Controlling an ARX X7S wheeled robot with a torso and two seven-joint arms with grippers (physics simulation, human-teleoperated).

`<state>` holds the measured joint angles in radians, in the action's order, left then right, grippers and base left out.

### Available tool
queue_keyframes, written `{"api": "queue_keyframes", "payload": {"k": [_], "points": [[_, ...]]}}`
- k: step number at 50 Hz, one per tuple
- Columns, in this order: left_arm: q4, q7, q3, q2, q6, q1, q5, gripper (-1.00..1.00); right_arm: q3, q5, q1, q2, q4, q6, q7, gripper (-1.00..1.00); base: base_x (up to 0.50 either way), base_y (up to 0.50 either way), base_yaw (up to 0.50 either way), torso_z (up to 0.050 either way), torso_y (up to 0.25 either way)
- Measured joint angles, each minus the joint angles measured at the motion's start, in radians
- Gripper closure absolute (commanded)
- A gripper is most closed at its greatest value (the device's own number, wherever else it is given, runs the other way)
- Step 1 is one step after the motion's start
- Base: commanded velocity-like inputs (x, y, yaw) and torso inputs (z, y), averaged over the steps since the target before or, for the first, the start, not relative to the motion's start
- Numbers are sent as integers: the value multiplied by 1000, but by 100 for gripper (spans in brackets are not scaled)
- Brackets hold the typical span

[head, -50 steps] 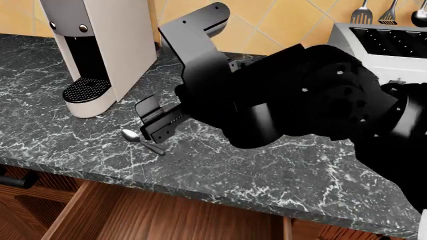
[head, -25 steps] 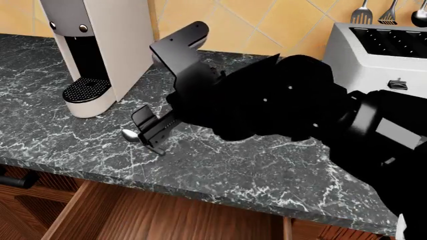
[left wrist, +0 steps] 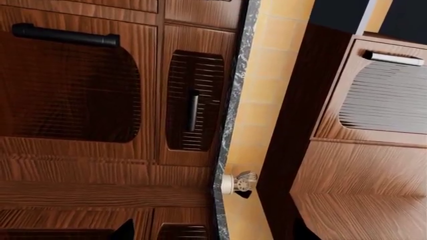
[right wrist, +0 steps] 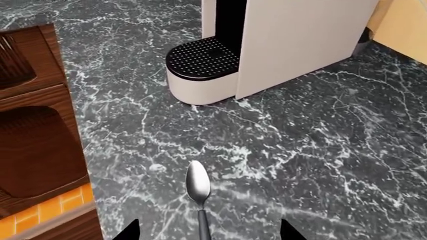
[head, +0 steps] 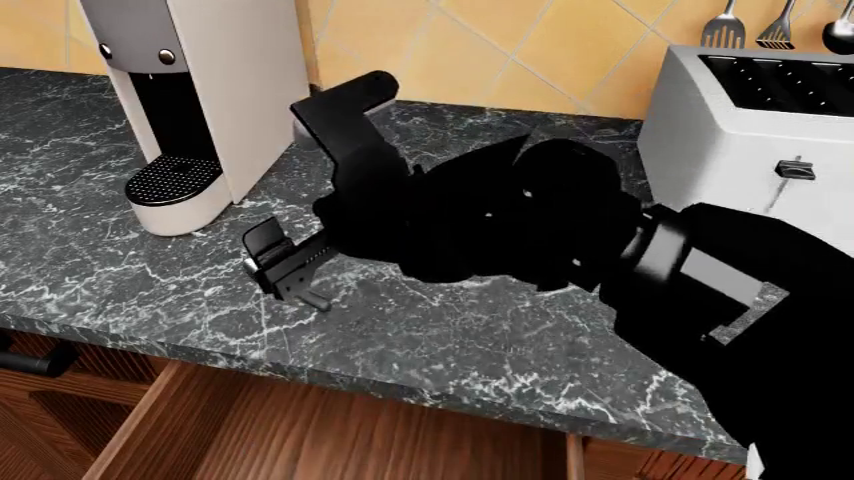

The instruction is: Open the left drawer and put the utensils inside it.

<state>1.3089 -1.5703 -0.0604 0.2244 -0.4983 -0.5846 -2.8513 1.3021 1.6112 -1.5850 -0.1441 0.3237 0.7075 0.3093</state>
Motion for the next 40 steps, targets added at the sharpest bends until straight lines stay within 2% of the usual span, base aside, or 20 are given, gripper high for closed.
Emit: {"api": "queue_keyframes", "payload": {"k": [18, 40], "points": [[0, 0, 31, 2, 12, 8, -20, -100, 73, -74, 62, 93, 193, -31, -130, -100, 0, 0, 0, 0, 0], [0, 0, 69, 5, 25, 17, -46, -100, 239, -18, 85, 138, 288, -79, -199, -100, 0, 0, 0, 0, 0]]}}
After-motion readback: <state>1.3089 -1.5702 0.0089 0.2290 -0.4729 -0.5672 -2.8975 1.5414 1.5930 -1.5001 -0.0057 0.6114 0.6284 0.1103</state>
